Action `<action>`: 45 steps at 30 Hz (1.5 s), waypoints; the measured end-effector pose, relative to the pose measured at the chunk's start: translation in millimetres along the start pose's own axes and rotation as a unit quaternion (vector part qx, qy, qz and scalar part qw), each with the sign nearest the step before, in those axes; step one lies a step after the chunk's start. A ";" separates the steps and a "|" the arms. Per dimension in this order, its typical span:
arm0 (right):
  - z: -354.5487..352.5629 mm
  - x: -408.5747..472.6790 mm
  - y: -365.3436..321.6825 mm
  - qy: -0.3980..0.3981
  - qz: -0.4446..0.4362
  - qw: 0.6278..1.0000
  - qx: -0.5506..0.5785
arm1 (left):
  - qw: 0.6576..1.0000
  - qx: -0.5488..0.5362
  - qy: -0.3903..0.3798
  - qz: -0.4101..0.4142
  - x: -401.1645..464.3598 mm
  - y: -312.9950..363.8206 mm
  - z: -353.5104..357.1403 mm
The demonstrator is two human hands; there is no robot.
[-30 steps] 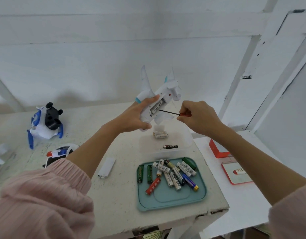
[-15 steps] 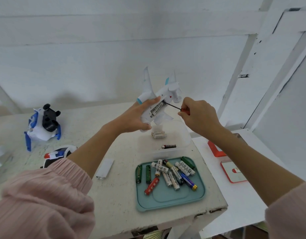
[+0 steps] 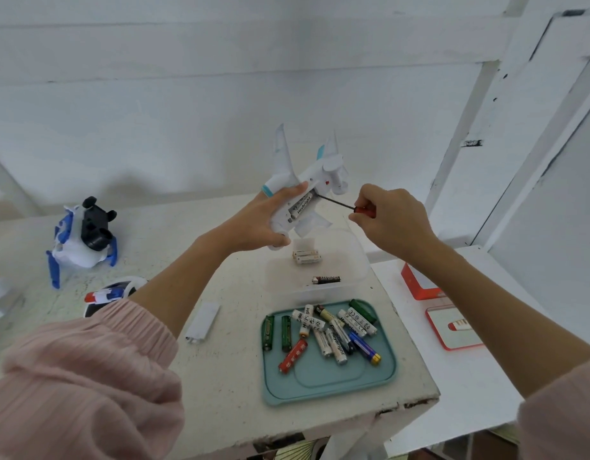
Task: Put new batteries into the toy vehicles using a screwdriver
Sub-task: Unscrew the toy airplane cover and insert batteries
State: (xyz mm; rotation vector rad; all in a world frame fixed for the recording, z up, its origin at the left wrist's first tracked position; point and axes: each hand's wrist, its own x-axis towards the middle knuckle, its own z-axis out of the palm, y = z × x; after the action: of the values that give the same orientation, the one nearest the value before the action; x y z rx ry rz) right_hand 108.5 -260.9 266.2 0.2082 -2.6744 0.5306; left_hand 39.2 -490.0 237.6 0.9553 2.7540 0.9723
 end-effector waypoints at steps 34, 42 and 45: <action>-1.2 -8.2 -9.1 -0.233 -0.051 0.961 0.140 | 0.942 -0.317 0.084 -0.076 -43.5 -10.4 -2.5; 35.3 -27.7 -70.1 -0.318 -0.131 0.920 0.191 | 0.911 -0.373 0.151 -0.094 -95.7 -28.3 -7.0; 56.8 -37.3 -93.7 -0.357 -0.169 0.897 0.198 | 0.904 -0.375 0.181 -0.102 -116.2 -31.9 -10.0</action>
State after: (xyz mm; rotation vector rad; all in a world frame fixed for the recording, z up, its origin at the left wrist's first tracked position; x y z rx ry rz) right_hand 142.6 -366.7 233.9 1.1674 -3.0516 1.0380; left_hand 113.0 -582.0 211.1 0.3711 2.2627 2.0944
